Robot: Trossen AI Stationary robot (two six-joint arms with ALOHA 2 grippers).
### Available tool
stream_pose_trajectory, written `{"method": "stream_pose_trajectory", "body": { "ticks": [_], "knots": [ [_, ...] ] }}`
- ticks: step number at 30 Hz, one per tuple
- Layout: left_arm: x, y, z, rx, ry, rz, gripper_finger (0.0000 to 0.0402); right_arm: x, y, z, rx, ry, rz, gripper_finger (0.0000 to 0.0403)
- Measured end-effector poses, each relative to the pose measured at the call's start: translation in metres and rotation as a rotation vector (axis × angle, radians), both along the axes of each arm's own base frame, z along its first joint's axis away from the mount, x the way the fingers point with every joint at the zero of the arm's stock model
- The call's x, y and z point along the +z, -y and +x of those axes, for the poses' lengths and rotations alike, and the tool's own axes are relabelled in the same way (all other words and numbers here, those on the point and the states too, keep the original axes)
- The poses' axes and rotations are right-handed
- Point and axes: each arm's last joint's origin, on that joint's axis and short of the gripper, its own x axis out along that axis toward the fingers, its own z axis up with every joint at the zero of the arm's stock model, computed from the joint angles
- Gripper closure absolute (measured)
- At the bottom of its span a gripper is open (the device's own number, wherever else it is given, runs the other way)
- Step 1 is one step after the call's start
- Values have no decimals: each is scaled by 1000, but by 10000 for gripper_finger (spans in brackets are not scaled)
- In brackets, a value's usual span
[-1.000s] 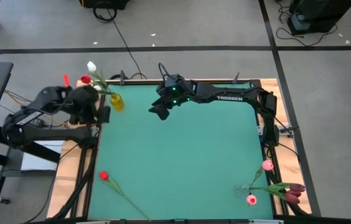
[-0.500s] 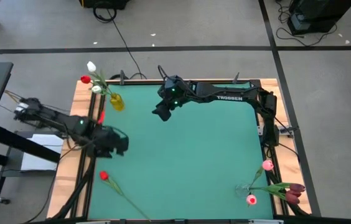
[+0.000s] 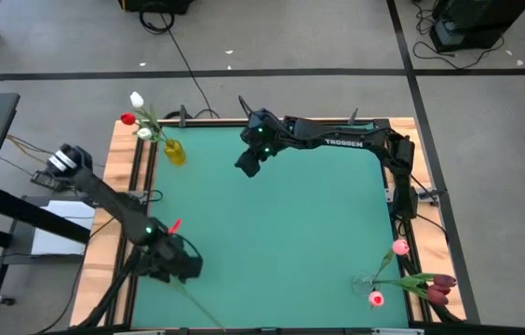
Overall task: Sort flowers into vase by color
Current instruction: Put the red tulip in the yellow vase
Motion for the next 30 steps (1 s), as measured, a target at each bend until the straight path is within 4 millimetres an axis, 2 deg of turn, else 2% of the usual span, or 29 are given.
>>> {"method": "stream_pose_trajectory", "body": {
  "ticks": [4,9,24,30],
  "knots": [
    [-17,16,12,-13,6,-35,171,-3,0,-2,1,-40,-30,172],
    [-32,25,23,-6,22,-50,173,-3,-1,-3,12,-44,-35,172],
    [-57,28,25,-38,-69,9,174,-4,-3,-2,24,-49,-26,172],
    [-55,24,29,-20,-43,16,211,-4,-5,-2,29,-49,-26,172]
  ]
}}
